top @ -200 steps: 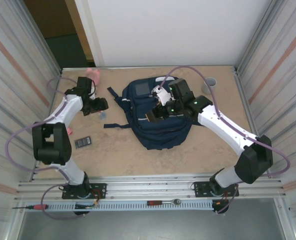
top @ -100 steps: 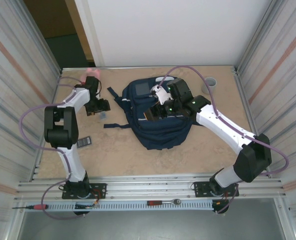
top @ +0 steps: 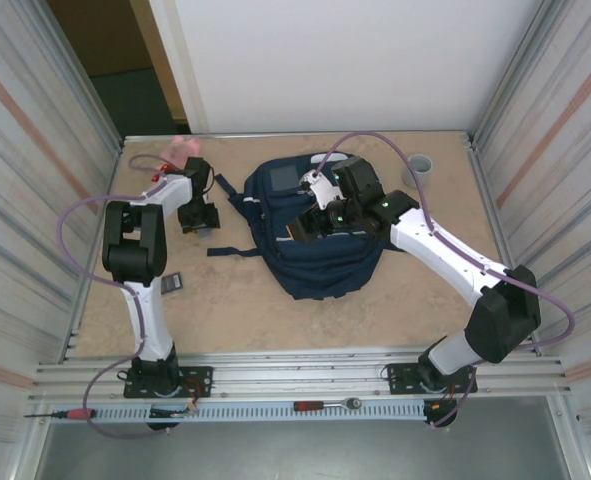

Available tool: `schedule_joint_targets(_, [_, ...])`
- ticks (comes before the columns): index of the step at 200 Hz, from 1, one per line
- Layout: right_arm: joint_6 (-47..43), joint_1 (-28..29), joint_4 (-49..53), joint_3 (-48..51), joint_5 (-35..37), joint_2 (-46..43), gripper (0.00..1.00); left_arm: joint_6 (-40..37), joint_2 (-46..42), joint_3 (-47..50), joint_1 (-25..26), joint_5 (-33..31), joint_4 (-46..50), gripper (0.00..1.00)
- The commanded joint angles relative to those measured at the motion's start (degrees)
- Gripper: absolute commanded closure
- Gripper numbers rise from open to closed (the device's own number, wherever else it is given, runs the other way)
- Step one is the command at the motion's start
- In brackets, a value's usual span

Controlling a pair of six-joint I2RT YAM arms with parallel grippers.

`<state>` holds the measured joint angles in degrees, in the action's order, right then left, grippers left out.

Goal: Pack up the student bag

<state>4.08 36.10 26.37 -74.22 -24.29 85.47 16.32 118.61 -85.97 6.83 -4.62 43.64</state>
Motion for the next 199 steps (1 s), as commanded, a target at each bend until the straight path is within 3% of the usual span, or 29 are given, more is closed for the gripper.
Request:
schedule_joint_targets(1, [0.35, 0.04, -0.62, -0.85, -1.05, -0.65, 0.28, -0.76, -1.68, 2.98, -0.24, -1.72, 1.66, 0.53])
schedule_joint_targets(59, [5.22, -0.25, -2.60, -0.92, -3.85, -0.26, 0.28, 0.38, -13.71, 9.86, 0.26, 1.55, -1.33, 0.64])
schedule_joint_targets(115, [10.00, -1.29, -1.78, -1.21, -4.71, -0.74, 0.29, -2.31, -24.24, 13.20, 4.57, 3.49, -4.79, 0.72])
schedule_joint_targets(152, [16.97, -4.02, 1.20, -1.33, -5.25, -1.21, 0.31, -16.37, -32.78, 17.41, 8.35, 15.52, -13.51, 0.75])
schedule_joint_targets(199, [19.62, -6.54, 7.02, -4.71, -11.16, 0.03, 0.31, -36.58, -37.67, 19.53, 14.65, 30.17, -14.88, 0.75])
